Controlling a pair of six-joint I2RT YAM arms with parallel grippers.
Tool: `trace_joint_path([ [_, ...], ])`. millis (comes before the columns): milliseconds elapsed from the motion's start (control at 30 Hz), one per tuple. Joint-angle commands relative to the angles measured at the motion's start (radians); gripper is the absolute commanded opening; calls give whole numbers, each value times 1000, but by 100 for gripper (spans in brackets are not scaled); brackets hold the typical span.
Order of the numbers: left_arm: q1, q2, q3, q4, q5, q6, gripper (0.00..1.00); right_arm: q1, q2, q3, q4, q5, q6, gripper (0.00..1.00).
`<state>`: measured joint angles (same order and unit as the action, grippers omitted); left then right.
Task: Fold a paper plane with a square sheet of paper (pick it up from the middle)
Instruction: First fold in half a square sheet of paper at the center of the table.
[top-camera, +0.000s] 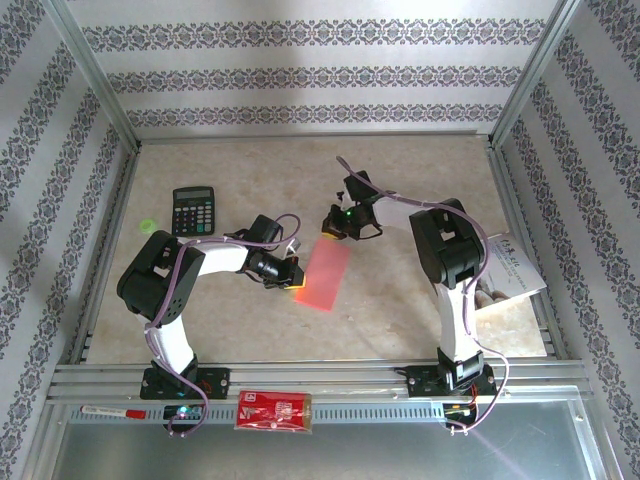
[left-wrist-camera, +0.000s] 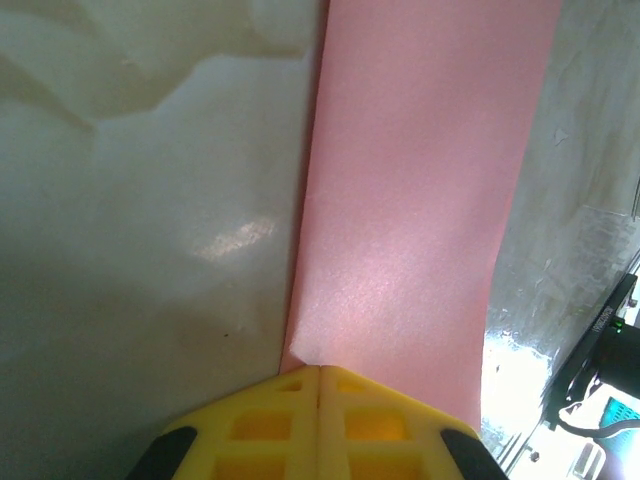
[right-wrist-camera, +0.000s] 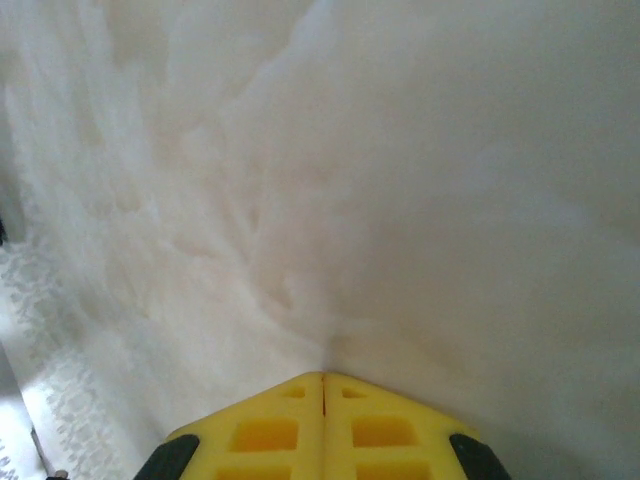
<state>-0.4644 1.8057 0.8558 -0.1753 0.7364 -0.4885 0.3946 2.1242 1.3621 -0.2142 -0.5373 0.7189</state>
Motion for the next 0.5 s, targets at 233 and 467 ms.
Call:
trace_joint_path([
  [233, -18, 79, -65, -257, -197, 22, 0, 66, -225, -206, 146, 68, -1, 0],
  [467, -18, 75, -64, -257, -199, 24, 0, 168, -181, -272, 250, 17, 95, 0],
])
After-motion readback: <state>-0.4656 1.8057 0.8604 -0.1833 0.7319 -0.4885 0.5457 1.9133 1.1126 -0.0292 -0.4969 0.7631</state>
